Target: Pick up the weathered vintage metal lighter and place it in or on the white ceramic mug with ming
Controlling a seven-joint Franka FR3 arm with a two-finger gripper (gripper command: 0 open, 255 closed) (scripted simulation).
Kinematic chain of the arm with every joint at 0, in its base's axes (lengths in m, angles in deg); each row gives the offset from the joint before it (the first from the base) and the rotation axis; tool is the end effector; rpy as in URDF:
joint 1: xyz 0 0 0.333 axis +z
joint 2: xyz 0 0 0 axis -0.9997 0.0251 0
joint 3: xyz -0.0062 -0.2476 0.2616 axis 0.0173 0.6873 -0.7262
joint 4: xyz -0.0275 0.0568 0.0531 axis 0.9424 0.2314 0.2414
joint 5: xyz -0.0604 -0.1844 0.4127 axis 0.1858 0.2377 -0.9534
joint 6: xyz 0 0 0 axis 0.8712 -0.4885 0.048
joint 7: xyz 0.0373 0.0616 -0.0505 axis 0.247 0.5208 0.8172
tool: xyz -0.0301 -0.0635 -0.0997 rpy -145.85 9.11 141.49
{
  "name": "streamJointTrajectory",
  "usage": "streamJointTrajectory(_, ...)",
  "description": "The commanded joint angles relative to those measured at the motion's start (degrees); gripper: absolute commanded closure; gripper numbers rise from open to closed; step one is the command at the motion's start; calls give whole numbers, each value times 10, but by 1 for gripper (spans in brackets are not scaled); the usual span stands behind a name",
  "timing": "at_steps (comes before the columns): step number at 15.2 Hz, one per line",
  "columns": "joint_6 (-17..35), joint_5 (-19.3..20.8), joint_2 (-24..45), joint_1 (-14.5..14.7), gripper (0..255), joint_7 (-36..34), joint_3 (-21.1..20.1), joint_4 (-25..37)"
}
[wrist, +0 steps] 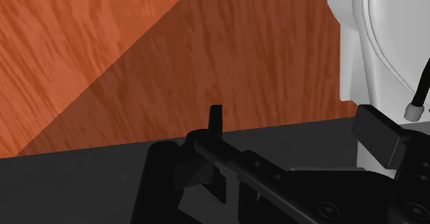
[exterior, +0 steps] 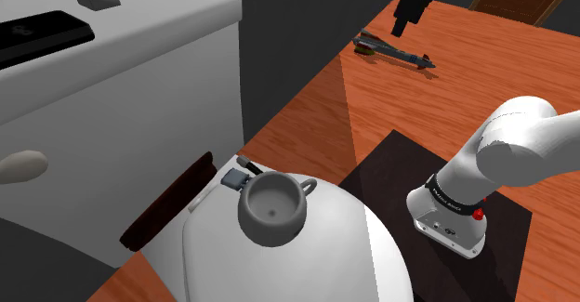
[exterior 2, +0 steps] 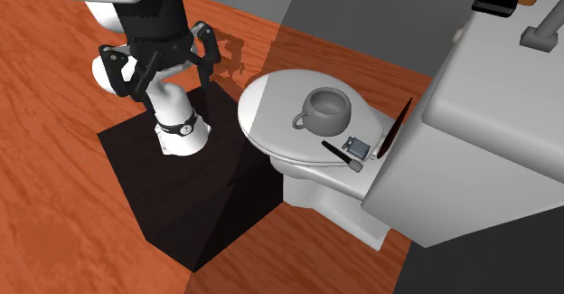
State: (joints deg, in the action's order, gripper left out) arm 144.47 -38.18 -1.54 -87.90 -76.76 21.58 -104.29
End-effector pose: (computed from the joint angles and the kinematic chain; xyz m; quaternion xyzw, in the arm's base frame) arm 0.3444 -0.0160 0.6091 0.9987 0.0184 0.0156 0.0445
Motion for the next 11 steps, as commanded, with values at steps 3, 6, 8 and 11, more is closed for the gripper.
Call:
streamJointTrajectory(3, 21, -14, 16, 8, 0, -19, -16, -12)
streamJointTrajectory(6, 54, -33, 45, 20, 0, -47, -39, -27)
streamJointTrajectory(8, 76, -46, 67, 28, 0, -66, -55, -33)
streamJointTrajectory(11, 110, -64, 105, 40, 0, -92, -79, -38)
